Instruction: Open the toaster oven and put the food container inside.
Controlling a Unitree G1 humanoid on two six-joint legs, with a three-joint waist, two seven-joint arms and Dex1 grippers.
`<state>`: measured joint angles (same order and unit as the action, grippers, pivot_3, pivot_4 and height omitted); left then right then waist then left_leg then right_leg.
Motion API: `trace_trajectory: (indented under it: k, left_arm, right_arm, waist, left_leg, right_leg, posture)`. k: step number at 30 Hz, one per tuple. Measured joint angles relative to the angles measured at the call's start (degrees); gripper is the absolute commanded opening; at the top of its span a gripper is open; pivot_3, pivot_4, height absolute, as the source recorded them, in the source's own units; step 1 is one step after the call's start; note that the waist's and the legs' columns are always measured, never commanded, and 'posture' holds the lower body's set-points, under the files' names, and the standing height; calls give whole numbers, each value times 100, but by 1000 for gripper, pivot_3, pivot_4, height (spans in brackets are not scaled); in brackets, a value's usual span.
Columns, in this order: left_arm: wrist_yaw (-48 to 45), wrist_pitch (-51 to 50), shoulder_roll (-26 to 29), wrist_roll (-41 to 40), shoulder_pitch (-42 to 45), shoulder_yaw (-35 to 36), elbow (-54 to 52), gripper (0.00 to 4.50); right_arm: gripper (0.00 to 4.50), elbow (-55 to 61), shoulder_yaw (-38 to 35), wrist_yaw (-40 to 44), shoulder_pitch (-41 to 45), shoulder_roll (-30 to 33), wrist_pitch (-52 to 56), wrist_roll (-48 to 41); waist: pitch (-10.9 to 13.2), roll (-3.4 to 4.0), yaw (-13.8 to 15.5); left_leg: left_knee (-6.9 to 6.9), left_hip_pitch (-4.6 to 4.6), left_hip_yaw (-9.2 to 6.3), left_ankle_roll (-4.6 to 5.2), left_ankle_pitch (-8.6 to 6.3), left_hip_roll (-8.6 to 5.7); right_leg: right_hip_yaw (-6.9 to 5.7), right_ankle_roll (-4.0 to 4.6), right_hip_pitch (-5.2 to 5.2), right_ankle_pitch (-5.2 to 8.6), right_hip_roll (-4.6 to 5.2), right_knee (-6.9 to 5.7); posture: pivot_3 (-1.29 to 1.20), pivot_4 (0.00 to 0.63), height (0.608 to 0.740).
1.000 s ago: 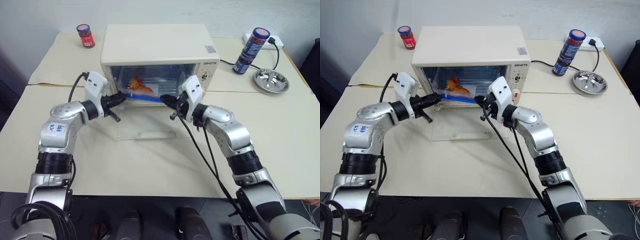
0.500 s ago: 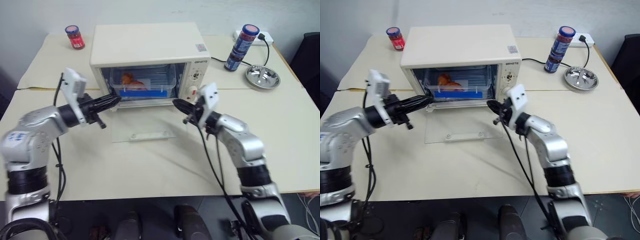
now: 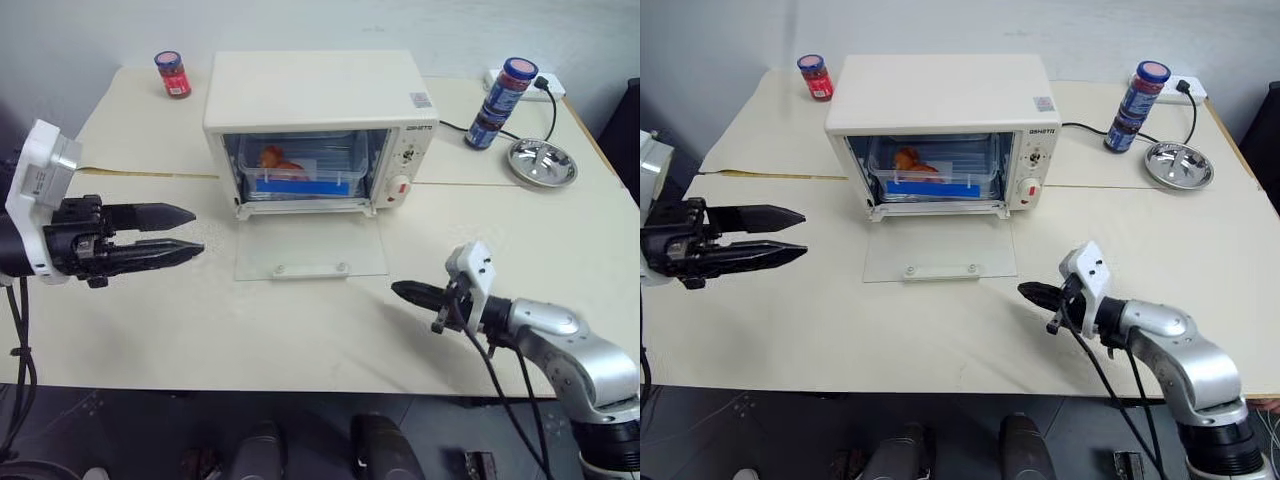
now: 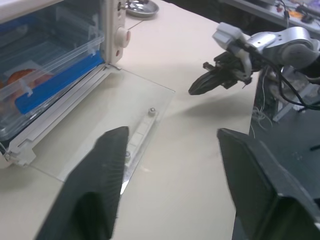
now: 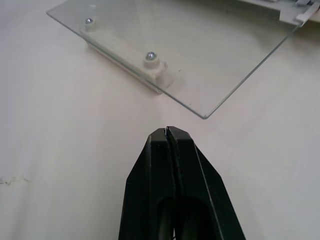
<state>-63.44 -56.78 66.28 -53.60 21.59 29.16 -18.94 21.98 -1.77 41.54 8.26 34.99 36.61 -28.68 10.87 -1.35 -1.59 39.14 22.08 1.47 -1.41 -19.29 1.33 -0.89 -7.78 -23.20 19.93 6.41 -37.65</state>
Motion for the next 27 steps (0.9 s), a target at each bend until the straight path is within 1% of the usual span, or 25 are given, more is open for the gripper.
trace_trajectory:
  k: [2, 4, 7, 13, 15, 20, 23, 26, 27]
  left_arm:
    - [-84, 103, 88, 27, 0, -11, 7, 4442]
    - [-146, 199, 178, 69, 10, -63, 25, 4442]
    - [-212, 303, 240, 113, 21, -108, 61, 4442]
    - [-223, 566, 241, 275, 21, -162, 73, 4442]
    - [-190, 566, 240, 279, 21, -202, 87, 4442]
    - [-102, 654, 230, 336, 18, -228, 134, 4442]
    - [-52, 749, 193, 419, 17, -230, 178, 4500]
    - [-18, 872, 155, 497, 17, -239, 301, 4500]
    - [0, 892, 140, 521, 18, -243, 361, 4500]
  right_arm:
    - [0, -174, 147, -170, -10, -222, -169, 220]
    - [0, -437, 247, -375, 39, -564, -315, 392]
    - [0, -780, 411, -524, 181, -829, -504, 605]
    - [0, -1136, 422, -573, 571, -1018, -692, 777]
    - [0, -1111, 289, -580, 855, -1047, -529, 573]
    - [0, -589, -648, -616, 1908, -845, 213, -478]
    - [538, -559, -1037, -622, 2219, -610, 646, -953]
    - [1438, -652, -1225, -450, 2255, -222, 987, -1282]
    - [1810, -705, -1245, -330, 2239, -23, 1033, -1323]
  waist:
    - [0, 0, 0]
    - [0, -1, -9]
    - [0, 0, -10]
    - [0, 0, -14]
    - [1, 1, -24]
    - [2, 4, -11]
    - [2, 3, -1]
    - [2, 3, 5]
    - [2, 3, 3]
  left_leg:
    - [0, 0, 1, 0, 0, 0]
    - [0, 1, 4, 0, 0, 0]
    - [-1, 4, 11, 0, 0, 0]
    - [-1, 4, 14, 1, 0, 0]
    - [-1, 5, 17, 1, 0, 3]
    - [-3, 8, 14, 1, -1, 16]
    - [-3, 9, 16, 4, -3, 12]
    - [-1, 10, 31, 7, -5, 2]
    - [-1, 10, 39, 9, -5, 0]
  right_leg:
    - [2, 0, -4, 0, -2, -2]
    - [5, 0, -7, 0, -2, -10]
    - [10, 0, -17, 0, -2, -15]
    - [13, 0, -19, 0, -3, -17]
    - [15, 0, -23, 0, -3, -18]
    - [12, 0, -26, 0, -6, -18]
    - [11, 0, -24, 0, -4, -16]
    - [11, 0, -24, 0, 0, -15]
    - [14, 0, -24, 0, 1, -15]
  posture:
    - [0, 150, 740]
    - [0, 150, 740]
    - [0, 150, 740]
    - [0, 150, 740]
    - [0, 150, 740]
    - [0, 150, 740]
    - [0, 150, 740]
    - [0, 150, 740]
    - [0, 150, 740]
